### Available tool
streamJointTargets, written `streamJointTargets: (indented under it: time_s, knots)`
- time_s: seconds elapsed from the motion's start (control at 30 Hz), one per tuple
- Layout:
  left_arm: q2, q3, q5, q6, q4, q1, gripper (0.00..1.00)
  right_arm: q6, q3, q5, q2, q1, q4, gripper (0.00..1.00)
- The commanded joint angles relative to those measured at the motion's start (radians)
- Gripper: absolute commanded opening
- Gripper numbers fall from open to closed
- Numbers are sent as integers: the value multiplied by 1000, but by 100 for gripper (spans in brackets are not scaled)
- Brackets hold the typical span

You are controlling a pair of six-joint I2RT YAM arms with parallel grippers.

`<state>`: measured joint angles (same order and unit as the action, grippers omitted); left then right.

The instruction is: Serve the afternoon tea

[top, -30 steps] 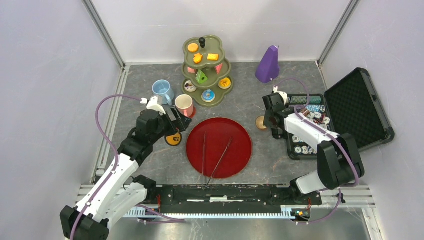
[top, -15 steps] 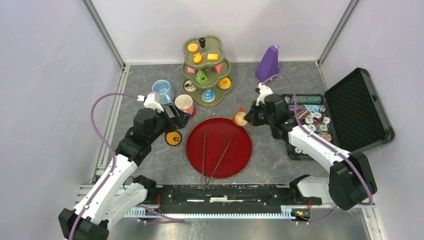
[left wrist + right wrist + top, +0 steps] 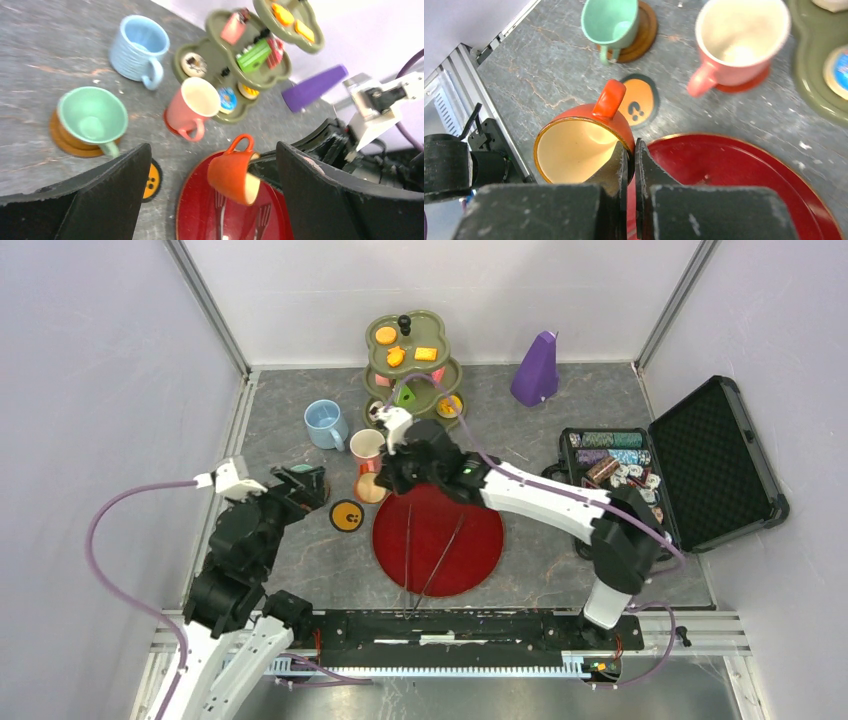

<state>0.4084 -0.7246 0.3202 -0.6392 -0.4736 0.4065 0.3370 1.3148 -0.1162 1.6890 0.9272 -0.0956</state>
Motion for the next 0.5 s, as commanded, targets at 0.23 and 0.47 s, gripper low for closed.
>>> streamJointTargets:
  time_s: [0.23,0.47]
  knots:
    - [-202,-100,310,136,-227,2,100,-24,517,247,381,158,-284,0]
    - [-252,-109,329,177,-270,2,100,-37,656,331,509,179,-345,0]
